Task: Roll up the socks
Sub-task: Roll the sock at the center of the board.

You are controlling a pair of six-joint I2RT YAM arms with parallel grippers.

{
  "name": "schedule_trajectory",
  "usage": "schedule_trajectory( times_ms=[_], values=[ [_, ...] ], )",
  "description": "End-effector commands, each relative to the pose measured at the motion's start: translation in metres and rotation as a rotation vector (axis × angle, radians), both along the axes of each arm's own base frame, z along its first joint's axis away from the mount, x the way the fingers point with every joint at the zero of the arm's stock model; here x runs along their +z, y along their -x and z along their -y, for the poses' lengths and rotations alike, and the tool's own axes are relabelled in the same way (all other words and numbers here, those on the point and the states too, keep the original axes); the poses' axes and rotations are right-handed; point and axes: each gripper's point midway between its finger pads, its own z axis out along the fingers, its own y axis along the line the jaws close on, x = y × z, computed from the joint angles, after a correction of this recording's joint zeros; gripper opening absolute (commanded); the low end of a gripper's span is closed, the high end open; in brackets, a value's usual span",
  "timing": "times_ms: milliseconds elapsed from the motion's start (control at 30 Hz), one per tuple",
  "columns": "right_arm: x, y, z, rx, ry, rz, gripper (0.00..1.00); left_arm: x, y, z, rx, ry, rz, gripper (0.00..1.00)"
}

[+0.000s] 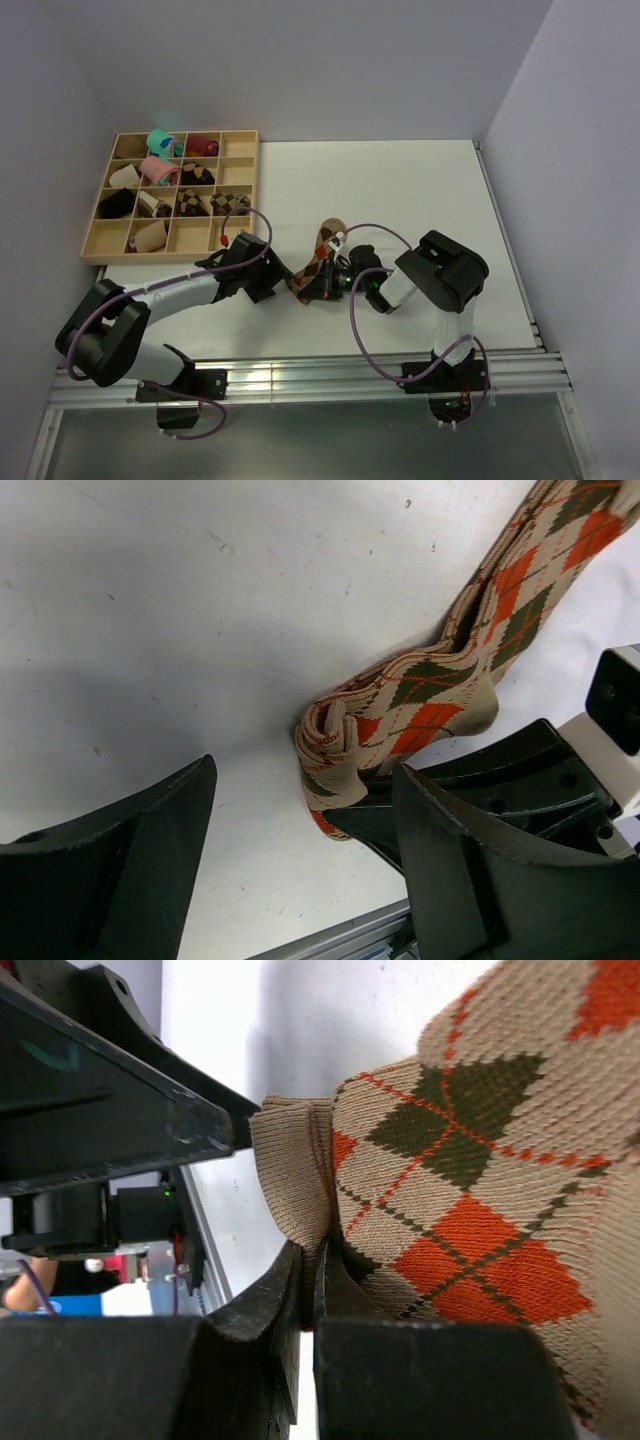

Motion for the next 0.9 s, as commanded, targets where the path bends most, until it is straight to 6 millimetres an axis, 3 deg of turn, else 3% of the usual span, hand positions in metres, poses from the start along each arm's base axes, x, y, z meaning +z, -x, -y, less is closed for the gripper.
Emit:
schedule_trajectory(
  times_ms=[0,400,867],
  values=[
    [-0.042,0.021,0.023,-0.020,0.106,-0.168,0.00,-0.002,-0.001,0.008,0.001,0.027,-0.002,0.75],
    [-0.054,0.017,0.032,-0.061,0.112,-0.268,0.00,-0.016,0.001,0.013,-0.021,0.004,-0.019,0.66],
    [-0.071,0.012,0.043,-0.114,0.138,-0.363,0.00,-0.011,0.006,0.012,-0.067,0.006,0.014,0.66]
  ],
)
